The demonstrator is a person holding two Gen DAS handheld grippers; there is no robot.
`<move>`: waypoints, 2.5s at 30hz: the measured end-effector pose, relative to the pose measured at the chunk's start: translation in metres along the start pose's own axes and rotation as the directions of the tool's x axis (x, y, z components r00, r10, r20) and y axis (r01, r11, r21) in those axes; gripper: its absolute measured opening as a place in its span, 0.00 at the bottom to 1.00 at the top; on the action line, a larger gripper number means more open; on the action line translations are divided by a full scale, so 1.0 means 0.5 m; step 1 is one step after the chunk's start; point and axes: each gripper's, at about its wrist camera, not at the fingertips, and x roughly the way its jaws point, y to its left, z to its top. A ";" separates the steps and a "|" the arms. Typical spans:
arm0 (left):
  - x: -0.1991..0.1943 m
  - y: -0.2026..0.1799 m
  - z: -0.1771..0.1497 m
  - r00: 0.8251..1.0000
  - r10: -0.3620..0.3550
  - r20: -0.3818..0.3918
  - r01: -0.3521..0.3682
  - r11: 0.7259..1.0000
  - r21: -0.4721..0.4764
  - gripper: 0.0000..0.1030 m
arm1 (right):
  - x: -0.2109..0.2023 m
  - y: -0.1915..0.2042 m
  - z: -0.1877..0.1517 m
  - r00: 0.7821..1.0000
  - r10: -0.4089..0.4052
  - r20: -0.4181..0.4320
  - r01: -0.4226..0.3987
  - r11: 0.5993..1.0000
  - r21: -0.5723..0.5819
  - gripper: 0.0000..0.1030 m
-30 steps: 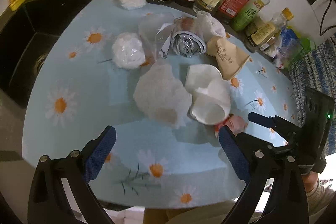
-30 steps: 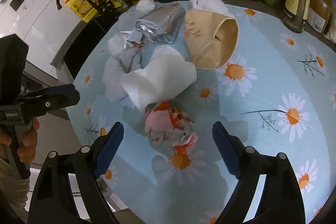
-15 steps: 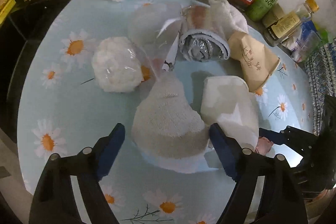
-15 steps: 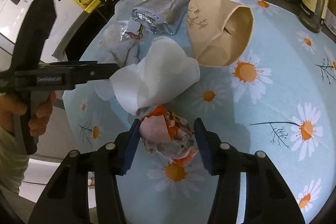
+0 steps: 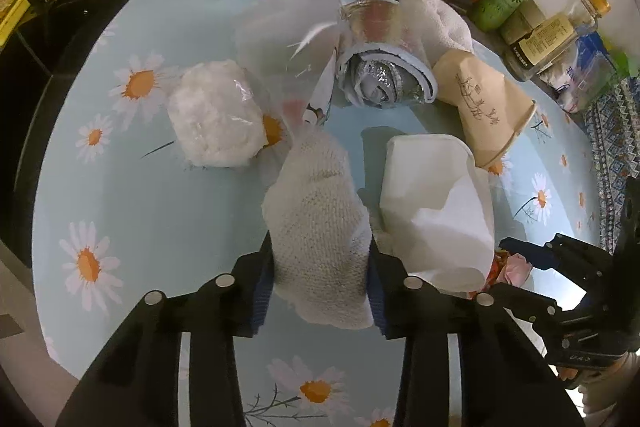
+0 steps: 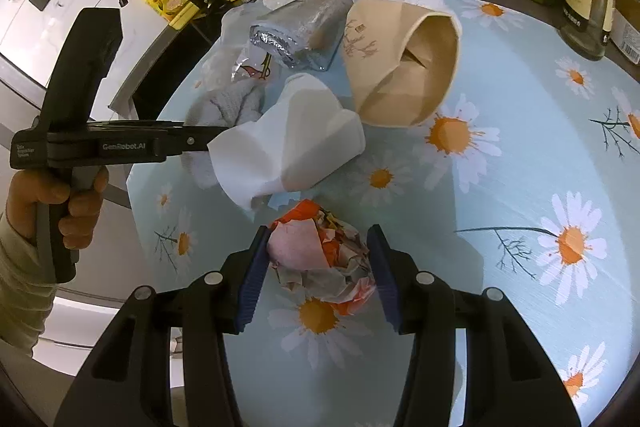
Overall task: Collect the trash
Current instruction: 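Grasp the white mesh tissue with the left tool while the right tool grasps the red-white wrapper, then carry both items to the black bin and open both tools over it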
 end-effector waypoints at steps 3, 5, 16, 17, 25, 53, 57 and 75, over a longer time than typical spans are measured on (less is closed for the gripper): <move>-0.018 0.003 -0.015 1.000 0.006 0.016 -0.006 1.000 -0.012 0.34 | -0.005 0.002 -0.005 1.000 -0.005 0.004 0.005 1.000 0.001 0.48; -0.031 0.006 -0.026 1.000 0.002 0.025 -0.001 1.000 -0.021 0.34 | -0.009 0.006 -0.009 1.000 -0.007 0.008 0.007 1.000 0.003 0.48; -0.111 0.023 -0.140 0.997 -0.012 0.077 0.014 0.999 -0.029 0.33 | -0.028 0.075 -0.048 0.999 -0.020 0.051 0.021 1.000 -0.004 0.48; -0.118 0.027 -0.156 0.997 -0.023 0.078 0.025 0.999 -0.028 0.33 | -0.029 0.085 -0.052 0.998 -0.024 0.054 0.025 1.000 -0.012 0.48; -0.178 0.066 -0.287 0.992 -0.040 0.119 0.048 0.997 -0.061 0.33 | -0.038 0.175 -0.070 0.994 -0.045 0.103 0.051 0.997 -0.054 0.48; -0.149 0.313 -0.647 0.989 -0.074 0.126 0.116 0.923 -0.367 0.33 | 0.217 0.557 -0.194 0.996 -0.005 -0.089 -0.024 0.946 -0.322 0.48; -0.118 0.334 -0.674 0.990 -0.084 0.112 0.123 0.909 -0.399 0.33 | 0.256 0.569 -0.211 0.993 -0.028 -0.118 -0.014 0.940 -0.340 0.48; 0.057 0.385 -0.726 0.991 -0.135 0.002 0.119 0.872 -0.474 0.33 | 0.438 0.577 -0.265 0.975 -0.123 -0.188 0.045 0.926 -0.374 0.49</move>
